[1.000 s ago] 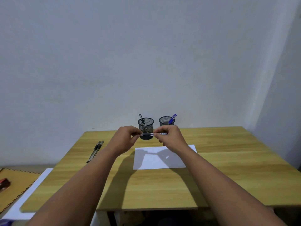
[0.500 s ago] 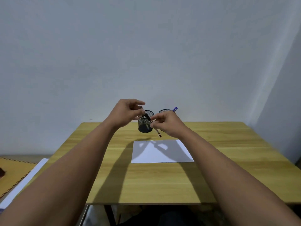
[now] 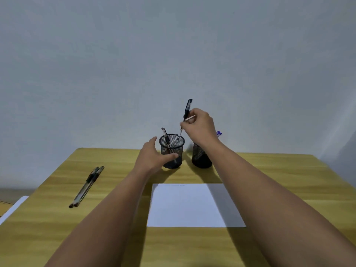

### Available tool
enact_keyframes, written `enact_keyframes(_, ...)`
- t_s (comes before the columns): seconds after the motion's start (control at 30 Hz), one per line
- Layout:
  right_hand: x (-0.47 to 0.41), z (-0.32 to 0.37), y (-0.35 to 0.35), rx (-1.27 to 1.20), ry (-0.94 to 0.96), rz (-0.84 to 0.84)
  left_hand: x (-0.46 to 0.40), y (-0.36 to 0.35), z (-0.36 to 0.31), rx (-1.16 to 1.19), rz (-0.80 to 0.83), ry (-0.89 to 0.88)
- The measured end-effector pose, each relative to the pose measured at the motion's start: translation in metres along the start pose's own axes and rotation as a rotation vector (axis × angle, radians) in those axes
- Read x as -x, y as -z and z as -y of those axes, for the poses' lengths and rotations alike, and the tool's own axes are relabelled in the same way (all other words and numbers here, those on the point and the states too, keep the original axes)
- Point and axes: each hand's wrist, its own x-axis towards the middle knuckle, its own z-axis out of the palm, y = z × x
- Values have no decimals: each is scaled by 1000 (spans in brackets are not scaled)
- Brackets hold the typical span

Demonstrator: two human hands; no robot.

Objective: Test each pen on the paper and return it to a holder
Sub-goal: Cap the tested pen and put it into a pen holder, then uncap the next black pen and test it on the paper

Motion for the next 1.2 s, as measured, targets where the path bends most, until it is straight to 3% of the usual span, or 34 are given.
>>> enact_keyframes(0.27,-13,-17,-42,468,-34,148,-22,-26,11,60,-39,-31)
enact_keyframes(0.47,-5,-10,-45,571,-32,134,-13,-21,9,-12,-30,-67)
enact_keyframes(0.73,25,47,-44,354,61,136,16,63,32,-247,-164,-34)
enact_keyframes(1.07,85,83,-150,167,-63,541,60,162,111,-471,-252,133)
enact_keyframes(1.2,107,79,-203,128,-125,583,66,173,133,-480,-242,174)
